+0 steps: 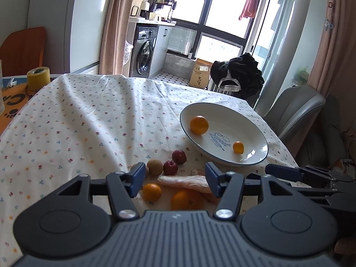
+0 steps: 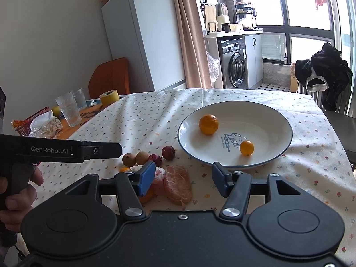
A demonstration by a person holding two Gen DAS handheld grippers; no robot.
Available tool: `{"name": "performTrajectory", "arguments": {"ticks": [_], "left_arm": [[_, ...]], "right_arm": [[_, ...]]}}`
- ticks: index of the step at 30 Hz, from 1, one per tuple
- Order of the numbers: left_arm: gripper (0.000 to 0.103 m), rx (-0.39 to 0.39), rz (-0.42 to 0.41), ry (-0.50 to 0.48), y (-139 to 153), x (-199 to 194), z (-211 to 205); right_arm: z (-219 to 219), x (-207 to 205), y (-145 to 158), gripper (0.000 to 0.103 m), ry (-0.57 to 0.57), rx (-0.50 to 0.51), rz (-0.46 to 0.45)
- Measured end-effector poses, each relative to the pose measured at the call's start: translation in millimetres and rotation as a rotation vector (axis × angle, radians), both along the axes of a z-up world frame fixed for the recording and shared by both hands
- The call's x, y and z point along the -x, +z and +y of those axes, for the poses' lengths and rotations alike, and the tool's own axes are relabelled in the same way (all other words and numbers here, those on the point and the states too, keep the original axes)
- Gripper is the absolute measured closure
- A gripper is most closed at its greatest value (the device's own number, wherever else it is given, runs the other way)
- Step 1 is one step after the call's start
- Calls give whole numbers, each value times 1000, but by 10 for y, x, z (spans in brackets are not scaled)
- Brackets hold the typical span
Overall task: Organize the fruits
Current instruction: 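Grasp the pink wrapped item with the right tool while the left tool grasps a small orange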
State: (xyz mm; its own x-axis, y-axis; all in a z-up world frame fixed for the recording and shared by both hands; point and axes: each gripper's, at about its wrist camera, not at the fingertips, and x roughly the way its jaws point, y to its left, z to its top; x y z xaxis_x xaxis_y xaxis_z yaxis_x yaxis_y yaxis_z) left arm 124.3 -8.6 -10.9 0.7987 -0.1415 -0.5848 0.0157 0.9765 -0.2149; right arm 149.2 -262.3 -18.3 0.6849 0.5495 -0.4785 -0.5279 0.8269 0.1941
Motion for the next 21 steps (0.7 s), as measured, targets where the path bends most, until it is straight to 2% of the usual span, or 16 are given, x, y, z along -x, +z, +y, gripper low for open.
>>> {"name": "performTrajectory", "arguments": {"ticks": [12, 21], "left_arm": [[46, 6, 10, 35, -208, 121, 238], [54, 27, 24, 22, -356, 62, 295]], "right_arm": [[292, 46, -65, 46, 73, 21, 18], [447, -18, -122, 46, 101, 26, 42]]}}
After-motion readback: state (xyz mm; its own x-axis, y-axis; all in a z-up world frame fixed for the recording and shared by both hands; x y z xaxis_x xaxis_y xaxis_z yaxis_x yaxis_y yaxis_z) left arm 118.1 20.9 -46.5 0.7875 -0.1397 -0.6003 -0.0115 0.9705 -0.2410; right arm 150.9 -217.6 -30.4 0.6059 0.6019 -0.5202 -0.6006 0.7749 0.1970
